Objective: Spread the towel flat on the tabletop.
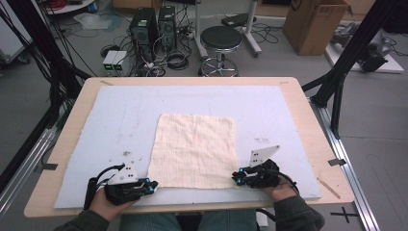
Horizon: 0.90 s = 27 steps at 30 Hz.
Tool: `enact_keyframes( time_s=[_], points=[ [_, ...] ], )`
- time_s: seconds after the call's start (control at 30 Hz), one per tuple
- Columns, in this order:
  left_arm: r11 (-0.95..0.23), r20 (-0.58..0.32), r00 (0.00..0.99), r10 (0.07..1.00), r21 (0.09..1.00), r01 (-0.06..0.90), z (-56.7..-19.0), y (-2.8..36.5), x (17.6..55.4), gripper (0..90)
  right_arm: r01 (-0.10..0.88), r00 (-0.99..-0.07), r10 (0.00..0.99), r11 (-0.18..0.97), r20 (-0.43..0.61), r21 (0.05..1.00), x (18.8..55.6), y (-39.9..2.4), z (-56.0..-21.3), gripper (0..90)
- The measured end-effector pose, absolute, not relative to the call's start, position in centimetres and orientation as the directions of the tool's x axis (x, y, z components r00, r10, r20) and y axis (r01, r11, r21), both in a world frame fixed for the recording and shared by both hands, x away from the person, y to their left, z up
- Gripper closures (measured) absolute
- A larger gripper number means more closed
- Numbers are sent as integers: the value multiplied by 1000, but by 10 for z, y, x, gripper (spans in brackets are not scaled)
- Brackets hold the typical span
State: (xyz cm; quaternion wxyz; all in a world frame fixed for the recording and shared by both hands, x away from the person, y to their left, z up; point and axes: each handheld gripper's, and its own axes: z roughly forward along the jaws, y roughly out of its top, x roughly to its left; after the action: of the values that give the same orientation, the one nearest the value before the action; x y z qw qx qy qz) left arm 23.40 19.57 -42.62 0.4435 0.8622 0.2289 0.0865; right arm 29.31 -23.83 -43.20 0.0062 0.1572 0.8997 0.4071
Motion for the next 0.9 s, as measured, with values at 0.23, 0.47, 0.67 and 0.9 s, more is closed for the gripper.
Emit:
enact_keyframes(
  time_s=[0.23,0.47,0.67,0.9],
  points=[
    [-448,-84,869,488,830,332,-425,199,243,769,311,-935,326,561,141,767,300,-240,-430,646],
    [-414,-101,853,511,842,347,-426,199,254,694,335,-918,369,525,145,782,307,-239,-428,566],
    [-386,-112,839,533,850,358,-426,201,259,638,357,-906,390,498,163,790,315,-236,-428,494],
    [-361,-125,826,550,856,370,-423,204,265,583,380,-892,414,465,183,799,323,-235,-427,432]
  ],
)
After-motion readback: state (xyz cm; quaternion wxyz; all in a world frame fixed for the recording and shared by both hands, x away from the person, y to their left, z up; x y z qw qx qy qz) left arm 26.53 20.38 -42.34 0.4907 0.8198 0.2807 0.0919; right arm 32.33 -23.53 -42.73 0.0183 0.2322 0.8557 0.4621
